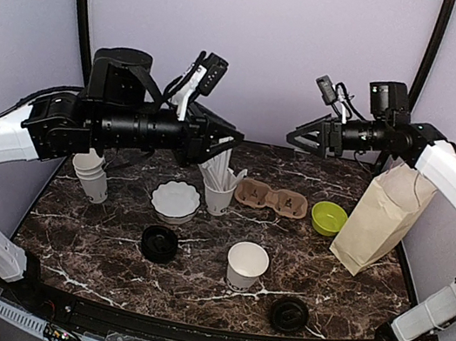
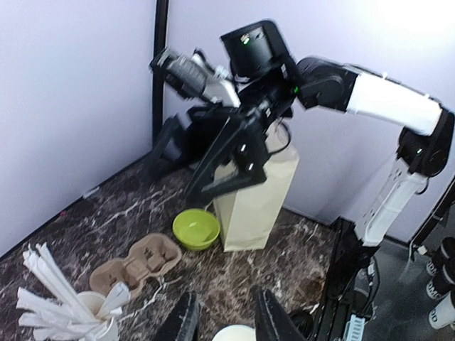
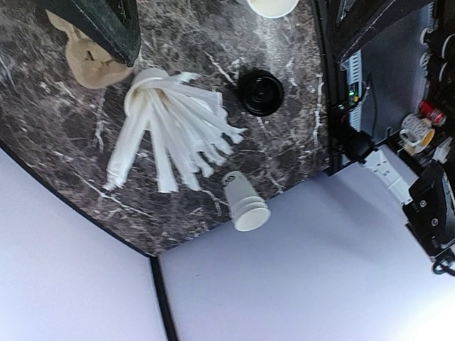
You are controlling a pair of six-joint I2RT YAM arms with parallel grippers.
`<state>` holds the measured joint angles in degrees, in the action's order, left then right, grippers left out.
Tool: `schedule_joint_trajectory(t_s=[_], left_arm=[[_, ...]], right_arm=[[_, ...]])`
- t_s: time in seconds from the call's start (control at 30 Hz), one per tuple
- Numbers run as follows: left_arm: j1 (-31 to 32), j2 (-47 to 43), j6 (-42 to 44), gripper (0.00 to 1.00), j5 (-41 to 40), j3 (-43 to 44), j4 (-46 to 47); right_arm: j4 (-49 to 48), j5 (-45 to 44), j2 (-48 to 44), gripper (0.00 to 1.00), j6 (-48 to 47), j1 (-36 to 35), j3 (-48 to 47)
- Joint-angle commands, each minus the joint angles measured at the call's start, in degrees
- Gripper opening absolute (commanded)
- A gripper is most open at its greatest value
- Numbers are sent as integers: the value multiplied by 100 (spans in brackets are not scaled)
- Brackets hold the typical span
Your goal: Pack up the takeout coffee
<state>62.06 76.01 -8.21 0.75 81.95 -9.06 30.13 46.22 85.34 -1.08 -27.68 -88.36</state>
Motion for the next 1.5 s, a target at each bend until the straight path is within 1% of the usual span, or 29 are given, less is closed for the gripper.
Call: schedule_joint_trajectory(t_s=[0.0,0.07,0.13,0.2,0.23,0.27,0.3,0.33,0.37,0.4,0.47,0.53,0.6,0.73,0.83,1.1,1.23,1.47], left_arm=[[-12,140,443,33,-362,-102,-1151],[-10,237,559,38,-142,-32,-1428],[32,319,732,41,191,38,-1654],[90,379,1122,46,226,60,-1840],[106,432,1191,50,185,76,-1980],[135,467,1309,51,125,93,-2044],[146,558,1350,55,-96,135,-2159],[154,640,1382,59,-222,153,-2195],[161,672,1391,60,-457,156,-2185],[159,714,1394,66,-565,138,-2138],[157,729,1331,73,-905,22,-1883],[157,738,1280,75,-1080,-86,-1571],[157,779,1169,77,-1224,-117,-1372],[157,876,1019,78,-1412,-80,-1321],[157,911,954,78,-1504,-54,-1403],[151,740,840,78,-1702,-137,-1441],[154,694,839,78,-1703,-205,-1444],[155,630,663,78,-1715,-306,-1499]], right_arm=[[188,-732,-454,91,-521,382,557],[640,-905,-586,90,-1160,466,742],[1288,-1131,-742,89,-2033,468,928],[2039,-1290,-971,88,-3012,474,1253],[2444,-1354,-1080,88,-3590,462,1426],[2698,-1437,-1225,89,-4022,442,1665],[2885,-1533,-1371,91,-4440,402,1912],[3056,-1635,-1504,94,-4742,316,2149],[3176,-1779,-1629,97,-4943,175,2388],[3188,-1989,-1728,98,-5023,-28,2638],[3092,-2539,-1871,99,-5023,-577,3152],[2864,-3001,-1936,99,-4953,-1050,3559],[2670,-3163,-1904,99,-4880,-1339,3772],[2293,-3418,-1854,99,-4722,-1971,3972],[2003,-3427,-1820,99,-4564,-2352,4163],[1634,-3810,-1755,99,-4274,-3584,4687],[1511,-3924,-1683,99,-4295,-3674,4770],[1210,-3785,-1345,98,-4236,-3854,4783]])
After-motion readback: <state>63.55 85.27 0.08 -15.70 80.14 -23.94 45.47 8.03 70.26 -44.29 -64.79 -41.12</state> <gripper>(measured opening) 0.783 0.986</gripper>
